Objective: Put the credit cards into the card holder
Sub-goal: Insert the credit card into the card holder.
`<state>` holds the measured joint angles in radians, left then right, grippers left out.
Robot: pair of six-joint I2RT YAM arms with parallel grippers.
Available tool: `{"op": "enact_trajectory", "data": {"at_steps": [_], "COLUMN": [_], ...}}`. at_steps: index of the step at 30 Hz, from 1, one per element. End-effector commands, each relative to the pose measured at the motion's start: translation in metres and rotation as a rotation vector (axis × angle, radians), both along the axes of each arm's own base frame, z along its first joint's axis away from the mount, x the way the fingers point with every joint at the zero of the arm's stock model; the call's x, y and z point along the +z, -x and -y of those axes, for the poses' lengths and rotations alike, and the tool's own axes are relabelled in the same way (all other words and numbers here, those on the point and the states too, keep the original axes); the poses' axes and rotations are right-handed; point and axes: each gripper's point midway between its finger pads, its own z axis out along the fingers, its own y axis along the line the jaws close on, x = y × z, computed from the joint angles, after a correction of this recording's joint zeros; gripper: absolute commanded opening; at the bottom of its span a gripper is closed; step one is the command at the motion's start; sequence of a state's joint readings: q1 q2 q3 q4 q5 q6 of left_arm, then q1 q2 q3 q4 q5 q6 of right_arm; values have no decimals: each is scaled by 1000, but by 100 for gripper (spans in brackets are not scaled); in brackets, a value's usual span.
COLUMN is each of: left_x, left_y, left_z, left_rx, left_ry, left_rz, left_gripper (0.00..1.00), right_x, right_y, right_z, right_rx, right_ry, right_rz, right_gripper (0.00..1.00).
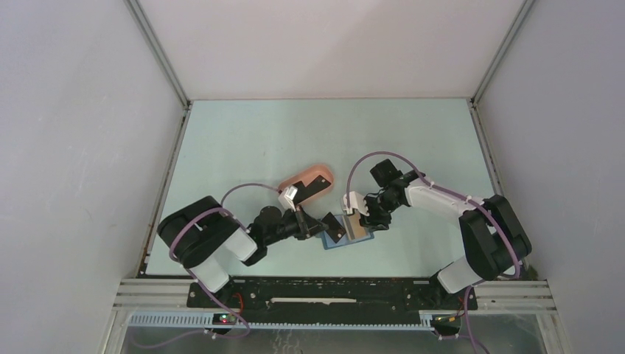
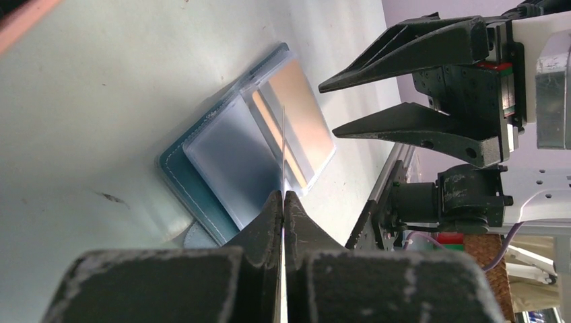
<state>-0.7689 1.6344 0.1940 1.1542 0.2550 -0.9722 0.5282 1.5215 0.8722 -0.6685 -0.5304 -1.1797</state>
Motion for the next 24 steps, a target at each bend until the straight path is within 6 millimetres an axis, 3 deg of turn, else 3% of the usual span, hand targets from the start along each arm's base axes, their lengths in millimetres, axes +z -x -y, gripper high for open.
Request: {"op": "enact_trajectory", "data": {"at_steps": [1,15,24], "left_x": [16,23,11], "left_y": [-7,-7,-8], "left_z": [9,3,7], "left_rx": [-14,-4,-11], "left_ry": [70,113,99], "left_rz": [31,32,-17], "left_gripper": [0,0,0], "right_x": [0,-3,-3], "right_y": [0,1,0], "right_z": [-2,-2,-3], "right_rx": [-2,-2,-4], "right_ry": [3,12,17], "right_rz": [-3,-9,-15], "right_gripper": [52,52,51]}}
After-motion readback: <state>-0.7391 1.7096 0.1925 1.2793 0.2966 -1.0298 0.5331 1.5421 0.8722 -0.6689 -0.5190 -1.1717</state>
